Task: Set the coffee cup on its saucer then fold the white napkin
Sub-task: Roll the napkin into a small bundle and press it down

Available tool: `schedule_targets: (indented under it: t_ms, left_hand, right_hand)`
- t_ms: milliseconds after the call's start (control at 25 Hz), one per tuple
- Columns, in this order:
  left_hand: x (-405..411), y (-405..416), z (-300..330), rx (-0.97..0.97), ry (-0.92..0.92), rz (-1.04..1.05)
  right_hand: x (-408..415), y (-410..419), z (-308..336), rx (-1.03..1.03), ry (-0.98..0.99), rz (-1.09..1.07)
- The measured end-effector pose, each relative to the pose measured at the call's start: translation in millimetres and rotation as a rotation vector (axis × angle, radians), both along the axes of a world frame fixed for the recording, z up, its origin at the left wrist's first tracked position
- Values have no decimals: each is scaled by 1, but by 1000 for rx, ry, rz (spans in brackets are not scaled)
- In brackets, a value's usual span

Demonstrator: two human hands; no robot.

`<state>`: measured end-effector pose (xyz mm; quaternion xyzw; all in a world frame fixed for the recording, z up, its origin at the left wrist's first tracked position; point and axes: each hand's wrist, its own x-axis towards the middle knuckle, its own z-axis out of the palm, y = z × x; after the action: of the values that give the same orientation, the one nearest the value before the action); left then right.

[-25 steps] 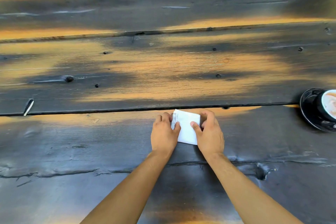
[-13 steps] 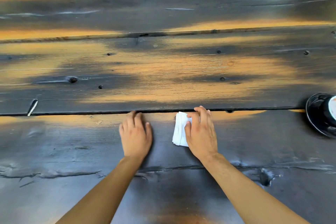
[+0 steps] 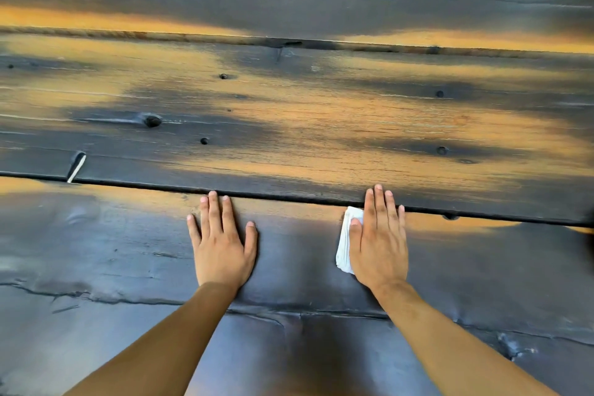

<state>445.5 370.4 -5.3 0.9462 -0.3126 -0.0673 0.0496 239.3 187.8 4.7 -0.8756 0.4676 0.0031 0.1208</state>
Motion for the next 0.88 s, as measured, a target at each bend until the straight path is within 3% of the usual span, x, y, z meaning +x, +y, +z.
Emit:
schedule_targets:
  t_ms: [320, 520, 880]
  left_hand:
    - [0, -1, 8, 17, 36, 2]
    - [1, -2, 9, 20, 31, -1]
    - [-1, -3, 9, 66, 25, -7]
  right_hand:
    - [8, -5, 15, -35, 157, 28]
    - [35, -4, 24, 1, 67, 50]
    - [48, 6, 12, 24, 163, 64]
